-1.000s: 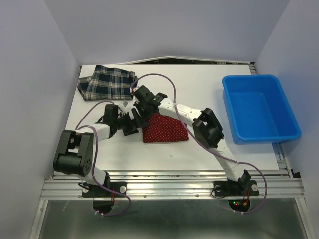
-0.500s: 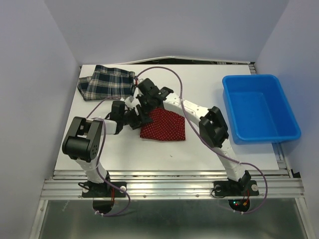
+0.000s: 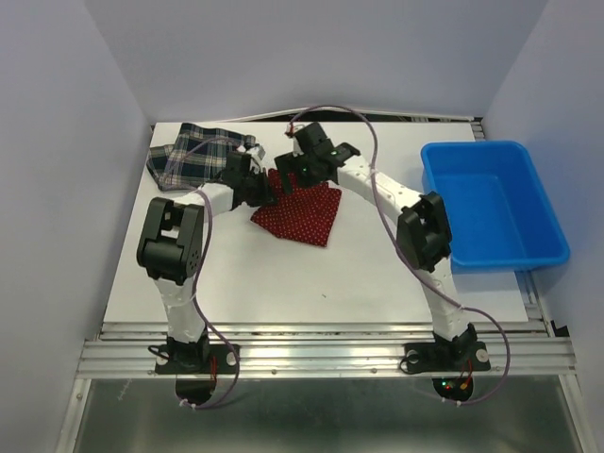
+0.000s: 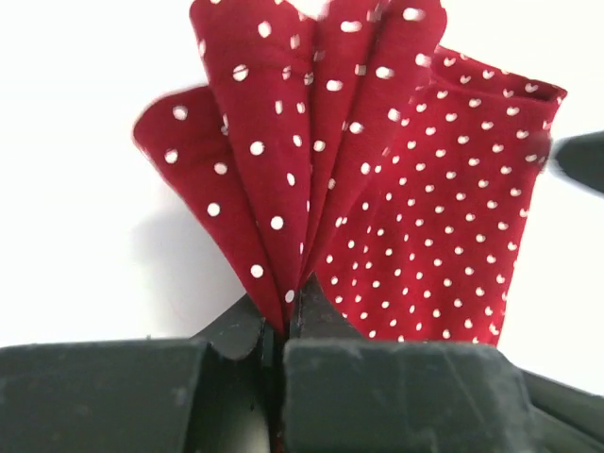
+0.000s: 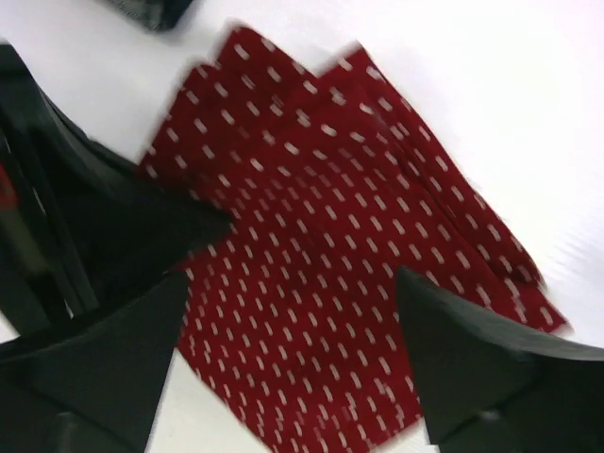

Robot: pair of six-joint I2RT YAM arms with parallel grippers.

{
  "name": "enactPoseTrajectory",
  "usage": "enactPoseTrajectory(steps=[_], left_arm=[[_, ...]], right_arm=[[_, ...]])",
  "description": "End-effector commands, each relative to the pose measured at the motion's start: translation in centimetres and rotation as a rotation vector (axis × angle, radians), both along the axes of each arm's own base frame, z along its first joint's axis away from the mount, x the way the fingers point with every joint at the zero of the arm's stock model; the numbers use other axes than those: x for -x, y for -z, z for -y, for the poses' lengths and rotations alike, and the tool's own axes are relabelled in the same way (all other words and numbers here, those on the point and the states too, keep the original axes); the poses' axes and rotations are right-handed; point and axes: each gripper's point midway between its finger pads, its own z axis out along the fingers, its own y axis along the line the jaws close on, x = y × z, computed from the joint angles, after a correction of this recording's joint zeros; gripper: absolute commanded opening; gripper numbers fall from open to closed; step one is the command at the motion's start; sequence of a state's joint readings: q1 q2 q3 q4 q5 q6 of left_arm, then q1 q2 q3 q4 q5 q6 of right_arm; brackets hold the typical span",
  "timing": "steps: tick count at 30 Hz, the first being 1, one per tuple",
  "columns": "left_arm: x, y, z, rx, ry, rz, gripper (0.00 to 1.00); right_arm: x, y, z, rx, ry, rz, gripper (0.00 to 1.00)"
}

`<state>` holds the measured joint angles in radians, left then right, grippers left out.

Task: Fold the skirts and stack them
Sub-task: Neatly place the folded skirt to the corner

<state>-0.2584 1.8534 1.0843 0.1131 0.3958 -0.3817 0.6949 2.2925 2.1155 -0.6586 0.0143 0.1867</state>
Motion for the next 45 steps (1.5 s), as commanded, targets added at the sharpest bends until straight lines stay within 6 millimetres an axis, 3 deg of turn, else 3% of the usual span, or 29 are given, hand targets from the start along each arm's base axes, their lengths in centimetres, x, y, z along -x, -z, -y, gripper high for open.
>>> enactPoseTrajectory(steps=[1, 2, 3, 4, 5, 6, 7, 9, 10, 11, 12, 13, 16, 22, 24, 31, 35, 37, 38, 45], left_arm=[[-4.3, -1.1, -3.0, -0.302, 0.032, 0.076, 0.0], [-5.1, -1.5, -3.3, -0.337, 0.028, 0.085, 0.0], [-6.0, -2.0, -3.6, -0.368, 0.029, 0.106, 0.0], [-8.2, -4.0, -4.4, -0.453, 0.019, 0.166, 0.0], [-9.1, -3.2, -4.6, -0.494, 0.03, 0.156, 0.0], [-11.2, -5.7, -5.0, -0.558, 0.029, 0.214, 0.03], [-12.2, -4.3, -5.1, -0.589, 0.044, 0.188, 0.09], [-13.5, -4.8, -5.3, -0.624, 0.059, 0.178, 0.15], [-15.7, -6.1, -4.9, -0.643, 0.052, 0.225, 0.16], [-16.4, -6.6, -4.9, -0.648, 0.05, 0.237, 0.16], [-17.8, -9.1, -4.8, -0.655, 0.033, 0.292, 0.16], [-18.5, -8.6, -4.7, -0.671, 0.057, 0.294, 0.16], [-19.6, -10.7, -5.1, -0.676, 0.045, 0.349, 0.1], [-19.8, -13.1, -8.3, -0.645, -0.006, 0.36, 0.01], [-19.7, -15.2, -10.5, -0.62, -0.049, 0.379, 0.01], [-18.5, -19.4, -13.7, -0.513, -0.046, 0.425, 0.0], [-18.4, -20.4, -15.8, -0.483, -0.079, 0.443, 0.0], [-18.4, -20.6, -16.0, -0.468, -0.076, 0.449, 0.0], [-18.4, -21.0, -17.5, -0.471, -0.101, 0.451, 0.0], [-18.5, -21.5, -20.1, -0.46, -0.126, 0.454, 0.0]], right_arm=[[-3.2, -7.9, 6.7, -0.066, 0.105, 0.12, 1.0], [-3.5, -9.3, 8.2, -0.074, 0.124, 0.14, 1.0], [-3.8, -9.3, 9.6, -0.063, 0.142, 0.14, 1.0], [-3.7, -8.7, 11.1, -0.048, 0.157, 0.119, 1.0], [-4.0, -9.7, 13.3, -0.063, 0.175, 0.124, 1.0], [-3.8, -9.7, 14.3, -0.067, 0.177, 0.111, 1.0], [-3.7, -8.9, 16.0, -0.051, 0.203, 0.094, 1.0], [-3.1, -9.8, 17.4, -0.051, 0.209, 0.107, 1.0], [-2.7, -9.1, 18.1, -0.037, 0.216, 0.091, 1.0], [-2.3, -9.1, 18.3, -0.031, 0.215, 0.09, 1.0], [-1.9, -9.6, 18.5, -0.034, 0.211, 0.099, 1.0], [-1.6, -9.4, 18.6, -0.029, 0.213, 0.095, 1.0], [-1.1, -9.1, 19.7, -0.03, 0.231, 0.079, 1.0], [-0.2, -8.5, 20.3, -0.032, 0.238, 0.06, 1.0], [-0.1, -8.4, 20.4, -0.032, 0.24, 0.058, 1.0], [-0.2, -8.3, 19.9, -0.048, 0.23, 0.048, 1.0], [-0.2, -8.3, 19.8, -0.05, 0.226, 0.047, 1.0], [-0.2, -8.1, 19.9, -0.043, 0.227, 0.044, 1.0], [-0.2, -8.0, 19.9, -0.043, 0.228, 0.042, 1.0], [-0.1, -7.6, 19.9, -0.038, 0.225, 0.034, 1.0]])
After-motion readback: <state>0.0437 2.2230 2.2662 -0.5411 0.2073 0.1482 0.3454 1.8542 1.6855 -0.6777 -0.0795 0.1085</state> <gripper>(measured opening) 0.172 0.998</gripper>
